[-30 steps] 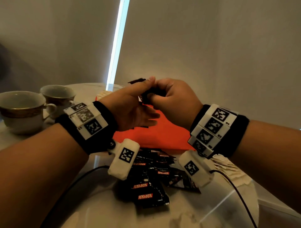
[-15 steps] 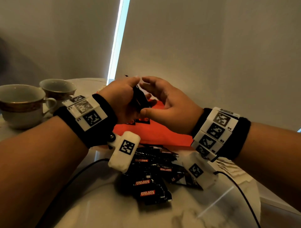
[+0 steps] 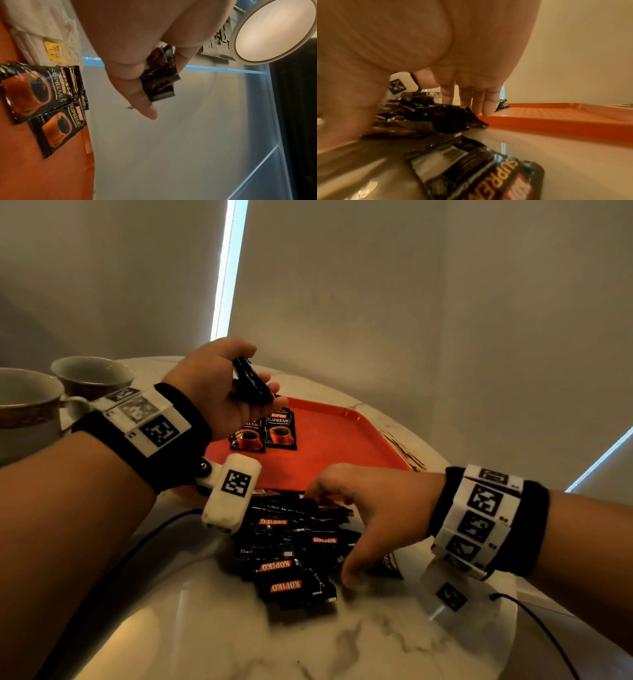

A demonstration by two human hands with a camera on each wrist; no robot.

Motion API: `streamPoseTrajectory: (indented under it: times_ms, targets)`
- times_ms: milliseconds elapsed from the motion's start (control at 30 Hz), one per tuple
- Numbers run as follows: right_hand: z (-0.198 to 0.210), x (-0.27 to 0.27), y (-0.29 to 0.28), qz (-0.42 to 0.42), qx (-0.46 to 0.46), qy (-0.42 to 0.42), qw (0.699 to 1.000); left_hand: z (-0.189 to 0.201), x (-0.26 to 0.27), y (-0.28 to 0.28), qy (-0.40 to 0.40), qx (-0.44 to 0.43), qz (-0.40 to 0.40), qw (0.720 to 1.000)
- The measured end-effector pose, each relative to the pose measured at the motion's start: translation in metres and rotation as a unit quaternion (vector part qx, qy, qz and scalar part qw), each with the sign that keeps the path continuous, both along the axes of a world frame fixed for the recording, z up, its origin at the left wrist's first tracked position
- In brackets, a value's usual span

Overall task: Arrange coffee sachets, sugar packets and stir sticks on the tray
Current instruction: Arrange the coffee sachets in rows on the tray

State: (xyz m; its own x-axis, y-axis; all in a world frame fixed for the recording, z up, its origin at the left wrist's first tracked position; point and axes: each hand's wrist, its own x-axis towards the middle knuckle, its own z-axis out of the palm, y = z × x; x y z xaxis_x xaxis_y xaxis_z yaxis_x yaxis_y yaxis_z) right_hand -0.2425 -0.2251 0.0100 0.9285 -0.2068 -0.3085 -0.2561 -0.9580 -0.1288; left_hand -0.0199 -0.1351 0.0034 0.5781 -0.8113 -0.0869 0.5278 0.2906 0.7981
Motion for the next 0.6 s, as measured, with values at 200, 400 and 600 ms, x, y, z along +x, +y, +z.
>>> streamPoseTrajectory:
  times_ms: [200,400,600]
  targets:
    - [-0.008,-0.003,-0.001,0.005,0.003,-0.056,0.998,-0.004,-0.001,0.001,0.005,0.009,-0.007,1.000]
    - [-0.005,-0.012,-0.006,0.016,0.025,-0.118,0.993,-0.005,0.001,0.001,0.005,0.011,-0.010,1.000]
    - [-0.009,-0.010,-0.007,0.048,0.004,-0.147,0.988,-0.006,0.001,0.001,-0.001,0.015,-0.017,1.000]
